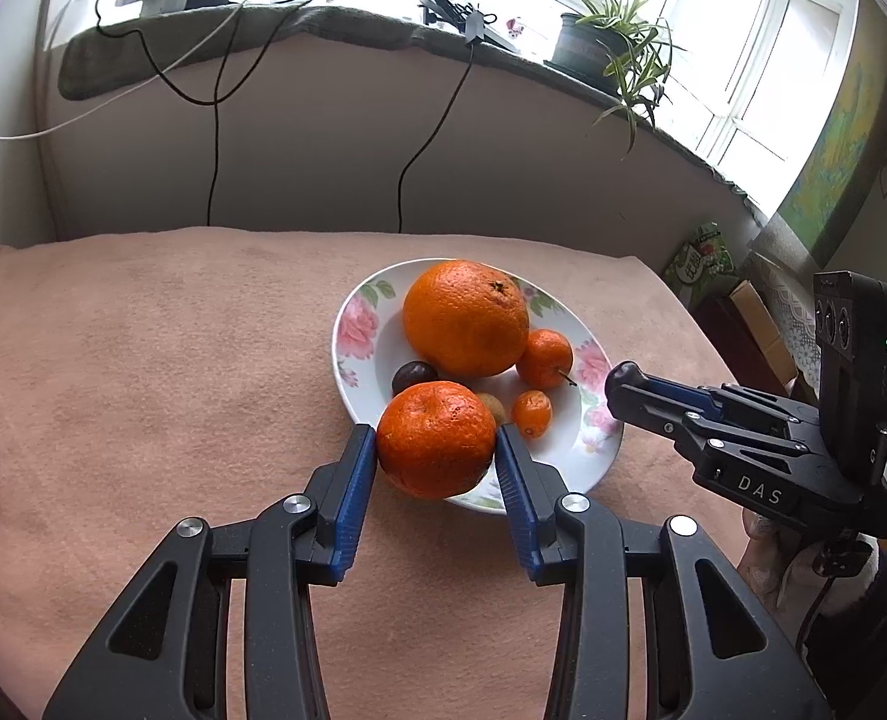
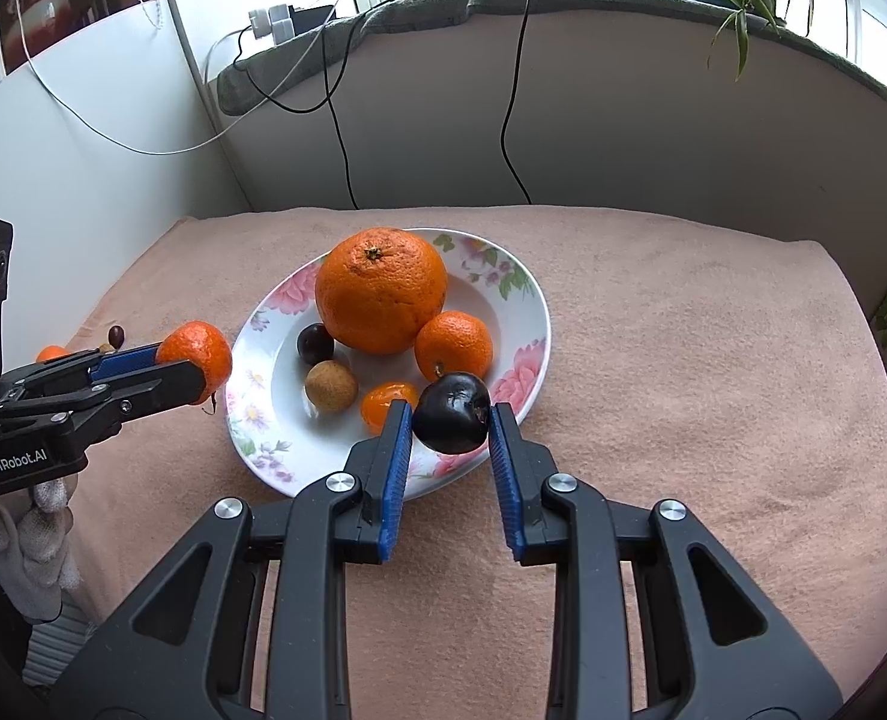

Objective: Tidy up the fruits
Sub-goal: 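Carry the mandarin with the left tool while the right tool carries the plum to the plate, then release the mandarin and plum onto the plate by opening both tools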

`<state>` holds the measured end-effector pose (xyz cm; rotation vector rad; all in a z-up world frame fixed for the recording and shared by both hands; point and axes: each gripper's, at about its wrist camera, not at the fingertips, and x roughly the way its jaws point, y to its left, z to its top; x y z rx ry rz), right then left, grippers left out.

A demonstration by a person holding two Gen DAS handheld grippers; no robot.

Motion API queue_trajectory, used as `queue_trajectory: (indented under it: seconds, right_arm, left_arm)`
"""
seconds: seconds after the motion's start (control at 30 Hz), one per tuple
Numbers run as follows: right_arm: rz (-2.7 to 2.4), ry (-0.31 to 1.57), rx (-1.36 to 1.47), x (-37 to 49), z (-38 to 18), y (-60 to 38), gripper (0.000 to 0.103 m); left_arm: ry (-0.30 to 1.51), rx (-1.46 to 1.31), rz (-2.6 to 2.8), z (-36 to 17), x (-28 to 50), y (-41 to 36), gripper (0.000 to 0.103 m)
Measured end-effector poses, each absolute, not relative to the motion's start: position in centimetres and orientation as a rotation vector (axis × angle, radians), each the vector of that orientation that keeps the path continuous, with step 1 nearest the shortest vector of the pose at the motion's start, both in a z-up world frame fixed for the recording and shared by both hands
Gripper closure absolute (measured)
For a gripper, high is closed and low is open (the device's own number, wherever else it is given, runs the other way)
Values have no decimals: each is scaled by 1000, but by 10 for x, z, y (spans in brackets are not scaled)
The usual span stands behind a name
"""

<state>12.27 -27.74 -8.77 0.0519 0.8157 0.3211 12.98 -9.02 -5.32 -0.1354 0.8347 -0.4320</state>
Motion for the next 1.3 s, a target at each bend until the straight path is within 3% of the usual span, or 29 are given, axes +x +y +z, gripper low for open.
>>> queue_trajectory:
  seconds: [1.2, 1.3]
  right_arm:
    - [353, 829, 20, 122, -84, -267, 75]
    - [353, 827, 18, 122, -84, -266, 75]
  left_arm:
    - [859, -115, -436, -59, 133, -103, 63]
    - [847, -117, -439, -56, 132, -103, 52]
